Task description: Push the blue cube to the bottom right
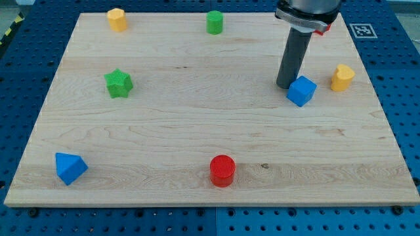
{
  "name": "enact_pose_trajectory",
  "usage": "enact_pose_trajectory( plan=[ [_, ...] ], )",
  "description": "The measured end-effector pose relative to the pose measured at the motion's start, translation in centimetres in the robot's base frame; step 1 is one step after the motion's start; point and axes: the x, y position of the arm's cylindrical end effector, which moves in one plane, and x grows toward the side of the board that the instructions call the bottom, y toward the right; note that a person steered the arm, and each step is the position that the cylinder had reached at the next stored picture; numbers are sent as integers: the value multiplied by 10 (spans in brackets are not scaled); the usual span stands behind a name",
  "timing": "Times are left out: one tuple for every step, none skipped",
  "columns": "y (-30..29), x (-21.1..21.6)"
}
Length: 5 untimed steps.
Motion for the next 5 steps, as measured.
enact_pose_trajectory(
  plan=[
    [3, 0],
    [4, -8],
    [5, -9],
    [12, -8],
    [26, 1]
  ],
)
